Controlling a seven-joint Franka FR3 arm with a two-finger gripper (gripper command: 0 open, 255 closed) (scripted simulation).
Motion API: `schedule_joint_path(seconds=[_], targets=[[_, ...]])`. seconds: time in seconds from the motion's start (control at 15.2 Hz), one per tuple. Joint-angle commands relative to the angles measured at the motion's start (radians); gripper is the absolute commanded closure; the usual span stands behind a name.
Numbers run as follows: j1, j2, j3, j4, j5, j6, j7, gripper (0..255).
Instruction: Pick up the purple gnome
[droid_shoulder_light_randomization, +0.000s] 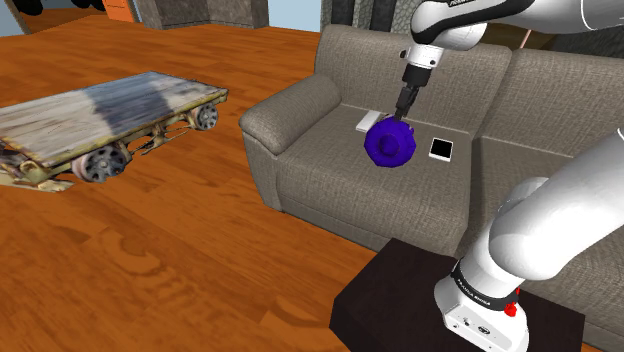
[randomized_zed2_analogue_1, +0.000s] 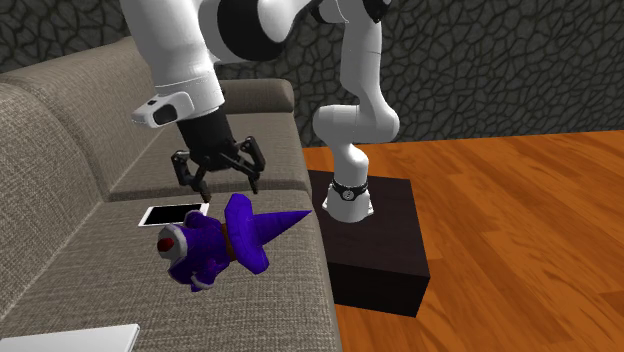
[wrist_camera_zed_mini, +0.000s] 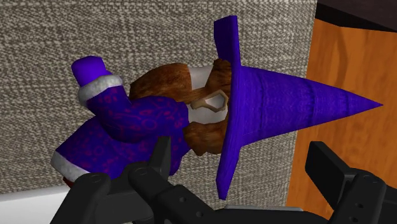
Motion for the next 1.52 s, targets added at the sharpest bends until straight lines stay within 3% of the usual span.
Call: schedule_joint_path(seconds=[0.0, 0.26, 0.33, 0.92, 1.45], targets=[[0.0, 0.011, -0.006, -0.019, 0.004, 0.028, -0.01, 0], [0.0, 0.016, -0.009, -0.036, 0.006, 0.049, -0.015, 0], [0.0, 0.016, -0.008, -0.036, 0.006, 0.049, -0.014, 255], [0.0, 0.016, -0.009, -0.036, 0.006, 0.049, -0.015, 255], [0.002, -0.004, 0.004, 0.055, -0.001, -0.057, 0.007, 255]])
